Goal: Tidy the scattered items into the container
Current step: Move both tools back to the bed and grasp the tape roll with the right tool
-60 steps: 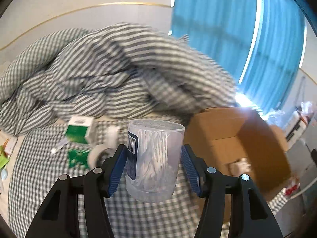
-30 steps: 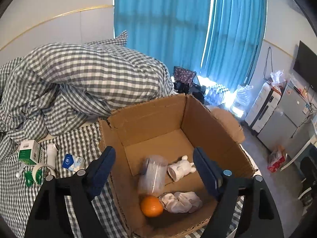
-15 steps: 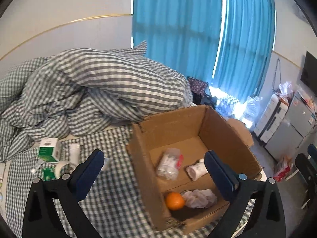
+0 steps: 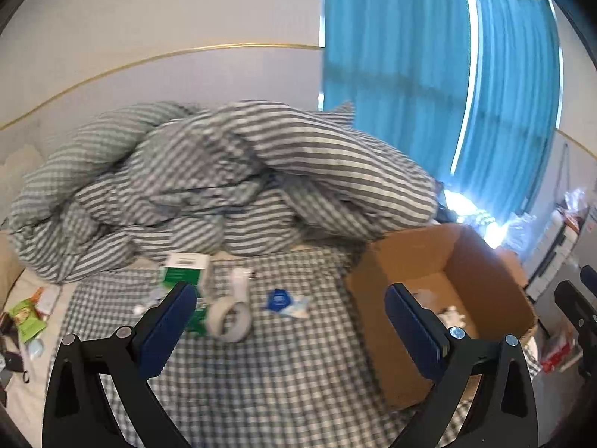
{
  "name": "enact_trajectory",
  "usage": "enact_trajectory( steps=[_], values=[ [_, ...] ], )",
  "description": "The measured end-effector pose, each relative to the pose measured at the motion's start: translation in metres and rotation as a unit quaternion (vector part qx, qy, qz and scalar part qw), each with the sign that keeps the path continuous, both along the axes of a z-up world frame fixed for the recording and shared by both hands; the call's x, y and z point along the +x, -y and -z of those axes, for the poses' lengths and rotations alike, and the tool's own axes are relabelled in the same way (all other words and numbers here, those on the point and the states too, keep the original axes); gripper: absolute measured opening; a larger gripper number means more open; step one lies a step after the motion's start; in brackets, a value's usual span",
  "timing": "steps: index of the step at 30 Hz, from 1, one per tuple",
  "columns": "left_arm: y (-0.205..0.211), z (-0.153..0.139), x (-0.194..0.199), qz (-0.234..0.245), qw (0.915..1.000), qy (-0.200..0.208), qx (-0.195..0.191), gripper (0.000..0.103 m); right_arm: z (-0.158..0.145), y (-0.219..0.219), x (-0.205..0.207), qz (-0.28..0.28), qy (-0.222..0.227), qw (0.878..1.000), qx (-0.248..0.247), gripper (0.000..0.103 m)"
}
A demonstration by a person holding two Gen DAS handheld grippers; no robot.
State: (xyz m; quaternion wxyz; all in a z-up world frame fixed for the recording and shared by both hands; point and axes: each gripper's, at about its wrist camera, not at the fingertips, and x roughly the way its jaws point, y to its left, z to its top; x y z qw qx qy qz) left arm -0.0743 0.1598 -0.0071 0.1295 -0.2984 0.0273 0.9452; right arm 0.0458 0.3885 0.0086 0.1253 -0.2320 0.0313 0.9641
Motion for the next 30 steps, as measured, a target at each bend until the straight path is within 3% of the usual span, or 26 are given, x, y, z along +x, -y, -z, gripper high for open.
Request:
enact_trajectory(
  steps=[9, 18, 30],
  values=[
    [0.103, 0.001, -0.003, -0.084, 0.9965, -0.003, -0.007, 0.103, 0.003, 0.074, -0.036, -0.072, 0.002, 0.997, 0.001, 0.101],
    [0.183, 0.018, -0.012, -0.146, 0.9892, 0.009, -0.014, 0.103, 0.025, 0.137, -0.075, -0.133, 0.027, 0.991, -0.005, 0.101],
    [0.221, 0.074, -0.051, -0.157, 0.9859, 0.054, -0.024, 0.103, 0.093, 0.196, -0.150, -0.179, 0.097, 0.979, -0.011, 0.101]
  ],
)
